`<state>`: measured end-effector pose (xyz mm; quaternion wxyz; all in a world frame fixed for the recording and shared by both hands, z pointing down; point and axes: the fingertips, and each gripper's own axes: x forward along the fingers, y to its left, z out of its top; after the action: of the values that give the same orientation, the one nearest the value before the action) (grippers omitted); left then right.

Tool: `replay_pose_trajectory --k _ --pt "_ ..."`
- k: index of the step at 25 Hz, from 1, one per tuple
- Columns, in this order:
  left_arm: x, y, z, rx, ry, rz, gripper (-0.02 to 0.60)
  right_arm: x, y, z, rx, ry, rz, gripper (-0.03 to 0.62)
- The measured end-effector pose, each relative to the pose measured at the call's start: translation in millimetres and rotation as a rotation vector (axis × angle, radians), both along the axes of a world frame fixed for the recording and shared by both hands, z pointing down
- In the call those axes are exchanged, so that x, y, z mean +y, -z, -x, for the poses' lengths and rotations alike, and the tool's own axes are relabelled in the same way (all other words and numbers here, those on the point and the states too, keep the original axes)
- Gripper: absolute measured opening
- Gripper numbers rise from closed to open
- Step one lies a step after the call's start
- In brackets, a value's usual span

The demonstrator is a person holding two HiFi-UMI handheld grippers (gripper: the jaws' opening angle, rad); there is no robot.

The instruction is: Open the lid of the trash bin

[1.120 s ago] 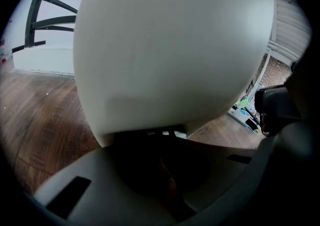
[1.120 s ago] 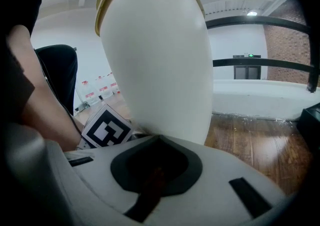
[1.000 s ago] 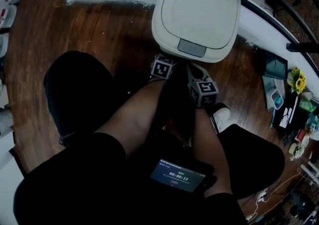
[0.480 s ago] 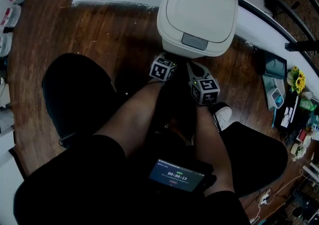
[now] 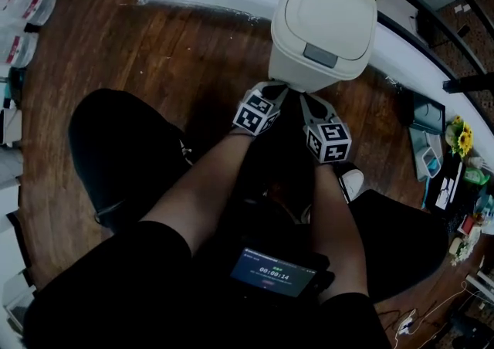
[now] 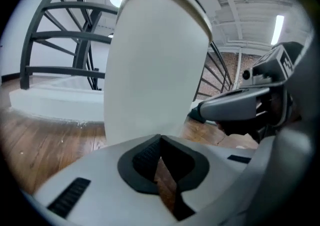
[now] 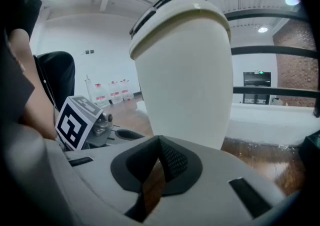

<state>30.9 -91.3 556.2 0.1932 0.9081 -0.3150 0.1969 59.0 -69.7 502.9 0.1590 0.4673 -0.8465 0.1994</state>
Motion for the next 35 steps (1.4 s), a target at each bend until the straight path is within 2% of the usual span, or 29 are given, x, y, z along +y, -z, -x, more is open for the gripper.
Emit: replay_pose_trajectory --k 4,12,18,24,30,35 --pt "8 60 -2 0.062 -0.040 -0.097 0.038 4 42 6 -0.032 0.022 -0.091 0.026" --pt "31 147 -2 0.143 -0.081 -0.242 0.038 15 119 6 -0.117 0.054 -0.243 0.026" --pt "41 226 2 0.239 -0.044 -0.340 0.037 18 183 16 -0.155 0.103 -0.360 0.025" --pt "49 297 4 0.273 -0.075 -0.441 0.037 20 250 26 -0.166 0.135 -0.456 0.025" --pt "46 365 6 0.290 -0.086 -0.501 0.037 27 319 29 -0.109 0.189 -0.522 0.025" --pt "61 409 5 0.319 -0.116 -0.498 0.037 44 358 27 -0.130 0.213 -0.527 0.026"
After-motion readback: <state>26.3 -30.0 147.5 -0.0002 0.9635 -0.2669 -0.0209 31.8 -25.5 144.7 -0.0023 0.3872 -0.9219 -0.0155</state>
